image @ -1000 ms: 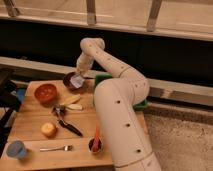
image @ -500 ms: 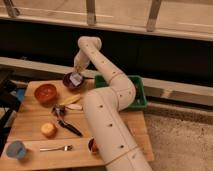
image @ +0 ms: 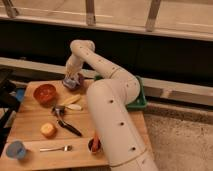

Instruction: Wipe purple bowl with towel

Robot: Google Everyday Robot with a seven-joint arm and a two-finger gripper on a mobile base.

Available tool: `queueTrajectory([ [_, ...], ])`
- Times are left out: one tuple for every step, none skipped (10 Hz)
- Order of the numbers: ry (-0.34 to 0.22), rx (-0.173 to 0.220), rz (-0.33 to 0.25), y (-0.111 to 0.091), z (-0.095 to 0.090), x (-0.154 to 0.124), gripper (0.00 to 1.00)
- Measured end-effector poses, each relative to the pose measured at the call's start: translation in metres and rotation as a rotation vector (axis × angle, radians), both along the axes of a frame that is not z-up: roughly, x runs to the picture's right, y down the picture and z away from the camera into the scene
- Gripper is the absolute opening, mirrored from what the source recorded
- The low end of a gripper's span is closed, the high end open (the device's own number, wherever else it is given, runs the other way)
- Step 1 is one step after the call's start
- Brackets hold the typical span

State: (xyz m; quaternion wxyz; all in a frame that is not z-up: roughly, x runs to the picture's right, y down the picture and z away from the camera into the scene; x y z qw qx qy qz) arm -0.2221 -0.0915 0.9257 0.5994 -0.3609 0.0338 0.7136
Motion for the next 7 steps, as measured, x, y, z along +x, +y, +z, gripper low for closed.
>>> queueTrajectory([
  [0.002,0.009,-0.021,0.001,-0.005,-0.002,0.0],
  [0.028,0.021,-0.043,0.004,-0.007,0.001,0.0],
  [0.086,0.049,-0.056,0.005,-0.009,0.004,0.0],
  [0.137,0.067,-0.047,0.005,-0.007,0.011,0.0],
  [0.2,0.077,-0.034,-0.001,-0.001,0.031,0.0],
  [0.262,0.075,-0.03,-0.004,0.004,0.043,0.0],
  [0.328,0.075,-0.031,-0.007,0.009,0.053,0.0],
])
